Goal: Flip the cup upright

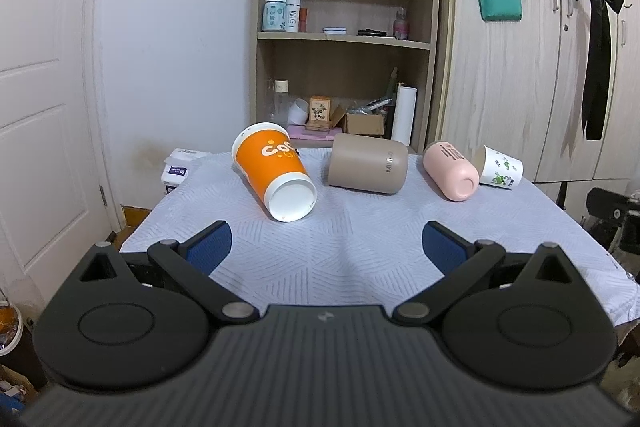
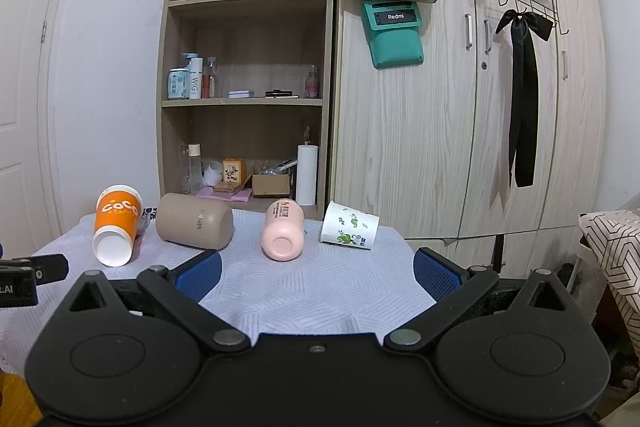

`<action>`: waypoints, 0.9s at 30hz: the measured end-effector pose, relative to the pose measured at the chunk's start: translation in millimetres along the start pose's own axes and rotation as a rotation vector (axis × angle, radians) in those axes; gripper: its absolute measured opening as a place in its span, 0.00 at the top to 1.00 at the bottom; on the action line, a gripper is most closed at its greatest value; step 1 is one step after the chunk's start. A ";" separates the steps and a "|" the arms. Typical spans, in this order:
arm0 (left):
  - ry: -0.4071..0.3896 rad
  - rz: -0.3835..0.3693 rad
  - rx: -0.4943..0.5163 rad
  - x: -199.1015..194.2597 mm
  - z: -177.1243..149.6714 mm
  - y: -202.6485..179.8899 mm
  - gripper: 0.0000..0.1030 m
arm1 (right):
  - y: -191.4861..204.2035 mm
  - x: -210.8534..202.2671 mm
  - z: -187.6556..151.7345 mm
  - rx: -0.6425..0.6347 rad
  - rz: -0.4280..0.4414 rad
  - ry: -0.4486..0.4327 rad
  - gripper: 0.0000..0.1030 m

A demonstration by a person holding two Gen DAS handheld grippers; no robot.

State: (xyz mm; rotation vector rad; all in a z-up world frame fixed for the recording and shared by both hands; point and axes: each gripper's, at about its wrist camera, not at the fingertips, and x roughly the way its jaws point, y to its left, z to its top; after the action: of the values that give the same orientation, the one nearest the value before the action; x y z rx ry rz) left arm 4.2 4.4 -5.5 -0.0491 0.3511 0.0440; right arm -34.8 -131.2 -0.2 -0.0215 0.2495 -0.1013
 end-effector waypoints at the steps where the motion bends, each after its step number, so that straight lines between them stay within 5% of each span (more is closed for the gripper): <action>1: 0.000 -0.003 0.001 -0.1 0.0 0.1 0.00 | 0.0 0.4 0.2 -0.003 0.004 0.003 0.00; 27: 0.033 0.005 0.002 3.8 -0.8 4.4 0.00 | 1.7 2.1 0.8 -0.029 0.008 0.021 0.00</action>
State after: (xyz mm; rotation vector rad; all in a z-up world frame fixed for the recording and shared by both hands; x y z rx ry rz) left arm 7.3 8.9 -7.7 -0.0468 0.3846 0.0481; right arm -32.5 -129.7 0.0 -0.0480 0.2722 -0.0896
